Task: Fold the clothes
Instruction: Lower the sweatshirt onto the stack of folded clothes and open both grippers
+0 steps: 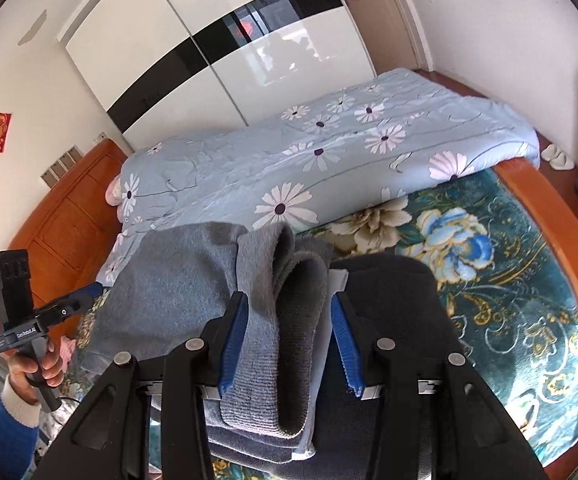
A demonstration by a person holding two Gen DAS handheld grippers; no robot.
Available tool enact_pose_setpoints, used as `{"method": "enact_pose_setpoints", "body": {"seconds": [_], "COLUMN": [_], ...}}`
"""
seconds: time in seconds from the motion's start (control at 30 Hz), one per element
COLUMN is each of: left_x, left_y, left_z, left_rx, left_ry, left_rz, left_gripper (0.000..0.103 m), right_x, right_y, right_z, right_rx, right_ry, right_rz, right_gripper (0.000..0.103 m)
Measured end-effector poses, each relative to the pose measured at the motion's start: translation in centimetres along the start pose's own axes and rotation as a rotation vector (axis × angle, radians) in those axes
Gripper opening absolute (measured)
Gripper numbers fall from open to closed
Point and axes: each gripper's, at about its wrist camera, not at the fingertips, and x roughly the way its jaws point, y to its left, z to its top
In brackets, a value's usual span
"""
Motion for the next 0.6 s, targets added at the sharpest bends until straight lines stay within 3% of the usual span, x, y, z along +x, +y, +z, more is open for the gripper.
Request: {"method": "enact_pose_setpoints", "body": {"seconds": [0.07,0.13,0.3,0.5,0.6], "left_x": [0.2,0.3,1.0,0.8,-0.9], "left_y": [-0.5,-1.0,-1.5,-1.9,-2.4], "left_z": [0.1,0.2,-0.2,-0.7,-0.9], "left_rx": [0.024,0.048,0.067,0.074,0.082], "left_ry": [-0.003,-0.007,-0.02,-0.038,-0.081], "left_rz": [0.013,0.026,0.053,0.058,0.083], "left_gripper": [0.059,0.06,0.067,0.068,0.069], "right_x": [-1.0,-0.9,3.2,4.9,3.8], "right_y": [2.0,4.3,6.6,4.0,4.2], "right_z": [0.9,1.4,0.2,-1.9,-1.9], "right_rx": [-0.062,-0.114,-0.22,-0.095,-0.085], "right_ry": [-0.062,-0.086,0.004,0.021,0.007], "right_rz": [-0.036,-0.009,-0.025,0.022,0.02], "right_gripper": [0.044,0.044,0.044,0.044,0.044]}}
